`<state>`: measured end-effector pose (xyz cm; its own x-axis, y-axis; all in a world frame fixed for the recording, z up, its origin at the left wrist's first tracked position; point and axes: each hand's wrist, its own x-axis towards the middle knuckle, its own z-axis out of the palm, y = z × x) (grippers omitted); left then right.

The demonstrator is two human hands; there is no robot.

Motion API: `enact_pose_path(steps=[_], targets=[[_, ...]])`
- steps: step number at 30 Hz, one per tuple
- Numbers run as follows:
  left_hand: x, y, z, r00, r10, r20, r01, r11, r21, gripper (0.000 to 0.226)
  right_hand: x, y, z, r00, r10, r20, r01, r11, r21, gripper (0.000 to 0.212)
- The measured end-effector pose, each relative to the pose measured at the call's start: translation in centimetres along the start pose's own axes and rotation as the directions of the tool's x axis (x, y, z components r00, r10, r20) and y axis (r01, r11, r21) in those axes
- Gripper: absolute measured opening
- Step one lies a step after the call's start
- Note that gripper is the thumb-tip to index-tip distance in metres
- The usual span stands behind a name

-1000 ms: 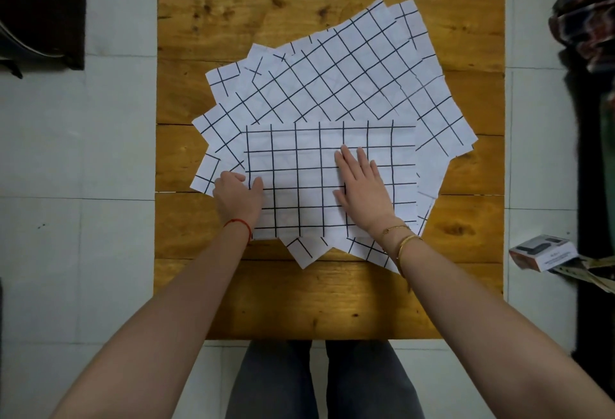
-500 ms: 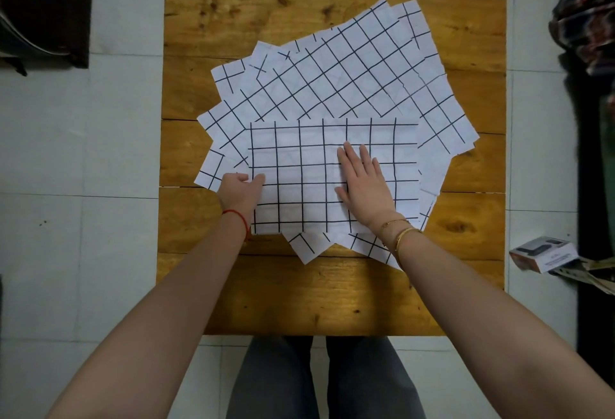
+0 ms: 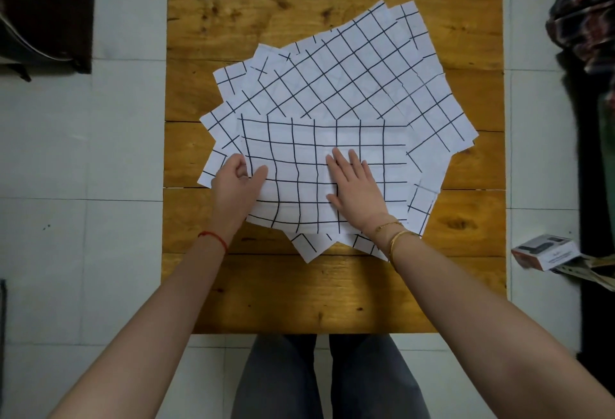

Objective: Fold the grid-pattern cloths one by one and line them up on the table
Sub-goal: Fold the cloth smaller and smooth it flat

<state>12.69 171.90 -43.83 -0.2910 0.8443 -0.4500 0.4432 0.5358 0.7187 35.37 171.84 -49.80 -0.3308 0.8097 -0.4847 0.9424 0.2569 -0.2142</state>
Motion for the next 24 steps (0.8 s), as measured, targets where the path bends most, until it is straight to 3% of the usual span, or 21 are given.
enact_pose_path(steps=[8,10,14,16,18,20,22,24], targets=[[-2.4,4.7,1.0,0.969,0.169,0.178,-0.162,0.985,-0.054,0.020,0.8,-2.0,0.5,0.999,-0.003,-0.044,0.002,1.000,-0.004,0.078],[-2.4,5.6,2.4,0.947,0.225,0.231,-0.217,0.974,-0.060,0.023,0.9,-1.8,0.4,0.997,0.001,-0.073,0.000,1.000,0.014,0.072],[-2.5,6.3,5.9,0.901,0.311,0.302,-0.291,0.950,-0.110,0.049,-0.4,-0.5,-1.1,0.946,0.117,-0.303,-0.015,0.948,0.318,0.060],[-2.8,6.5,7.7,0.891,0.329,0.314,-0.296,0.944,-0.147,0.053,-1.3,0.8,-1.8,0.891,0.289,-0.349,-0.065,0.844,0.533,0.037],[-3.0,6.6,9.2,0.887,0.304,0.348,-0.255,0.950,-0.181,0.058,-2.0,2.1,-2.5,0.853,0.468,-0.229,-0.145,0.636,0.758,0.025],[-3.2,6.4,10.4,0.879,0.261,0.400,-0.195,0.960,-0.200,0.062,-2.3,3.3,-3.1,0.792,0.601,-0.106,-0.190,0.408,0.893,0.032],[-3.2,5.8,11.1,0.874,0.244,0.421,-0.187,0.967,-0.172,0.059,-2.6,4.4,-3.4,0.747,0.662,-0.054,-0.241,0.346,0.907,0.042],[-3.1,4.9,11.3,0.881,0.265,0.393,-0.241,0.964,-0.110,0.054,-2.8,5.2,-3.3,0.753,0.657,-0.041,-0.270,0.365,0.891,0.047]])
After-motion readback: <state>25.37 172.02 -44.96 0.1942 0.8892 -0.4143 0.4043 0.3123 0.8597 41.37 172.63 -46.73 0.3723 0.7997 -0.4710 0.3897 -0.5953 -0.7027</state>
